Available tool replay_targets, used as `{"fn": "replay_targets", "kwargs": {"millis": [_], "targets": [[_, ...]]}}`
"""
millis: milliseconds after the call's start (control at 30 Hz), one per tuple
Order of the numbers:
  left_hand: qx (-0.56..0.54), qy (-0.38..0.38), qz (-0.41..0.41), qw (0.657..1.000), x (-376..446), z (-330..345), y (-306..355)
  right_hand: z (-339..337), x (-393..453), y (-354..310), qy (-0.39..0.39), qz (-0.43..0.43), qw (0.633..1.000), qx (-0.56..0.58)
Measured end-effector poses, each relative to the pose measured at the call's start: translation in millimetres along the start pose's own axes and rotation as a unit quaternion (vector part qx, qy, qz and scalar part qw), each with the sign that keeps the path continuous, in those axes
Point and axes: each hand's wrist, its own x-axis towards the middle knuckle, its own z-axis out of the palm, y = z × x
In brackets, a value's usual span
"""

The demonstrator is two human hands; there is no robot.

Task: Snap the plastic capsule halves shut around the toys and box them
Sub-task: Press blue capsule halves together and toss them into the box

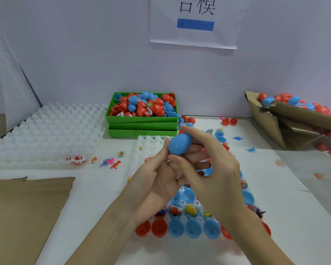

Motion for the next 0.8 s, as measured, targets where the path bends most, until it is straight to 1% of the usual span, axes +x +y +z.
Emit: {"fn": "replay_targets", "kwargs": {"millis": [33, 100, 133, 167, 200, 300, 333, 467, 567, 667, 800], "targets": [[0.02, 0.008, 0.006, 1.0, 0.0, 0.1, -0.3, 1.7, 5.3, 6.9, -0.017, 0.024, 1.0, 0.007], [0.101, 0.06, 0.037, 0.992, -2.2, -0.8, -0.6, 5.2, 16.3, 15.2, -0.072, 0.113, 0.99, 0.052], [0.139, 0.09, 0.06, 0.984, -3.4, -2.6, -0.3, 3.7, 15.9, 11.9, -0.082, 0.089, 0.992, 0.038], [0.159, 0.112, 0.084, 0.977, -3.9, -4.4, 1.1, 0.6, 14.2, 2.9, -0.072, 0.052, 0.996, 0.009], [0.156, 0.123, 0.098, 0.975, -4.5, -5.3, 3.7, -2.0, 8.7, 0.7, -0.057, 0.025, 0.998, -0.012], [0.126, 0.107, 0.087, 0.982, -5.5, -3.7, 12.7, -5.0, 1.5, 3.6, -0.043, -0.02, 0.999, -0.024], [0.125, 0.101, 0.079, 0.984, -6.1, -3.2, 15.0, -4.9, -0.1, 3.9, -0.035, -0.022, 0.999, -0.017], [0.111, 0.09, 0.058, 0.988, -8.0, -5.2, 17.5, -6.2, 2.7, 5.6, -0.051, -0.032, 0.998, 0.013], [0.12, 0.089, 0.055, 0.987, -10.0, -6.7, 17.3, -6.5, 1.2, 4.9, -0.059, -0.027, 0.997, 0.044], [0.13, 0.091, 0.066, 0.985, -11.7, -7.5, 17.7, -6.4, 0.7, 4.3, -0.074, -0.004, 0.995, 0.061], [0.14, 0.095, 0.099, 0.981, -9.0, -4.1, 13.8, -7.3, 1.7, 2.5, -0.065, -0.015, 0.996, 0.056]]}}
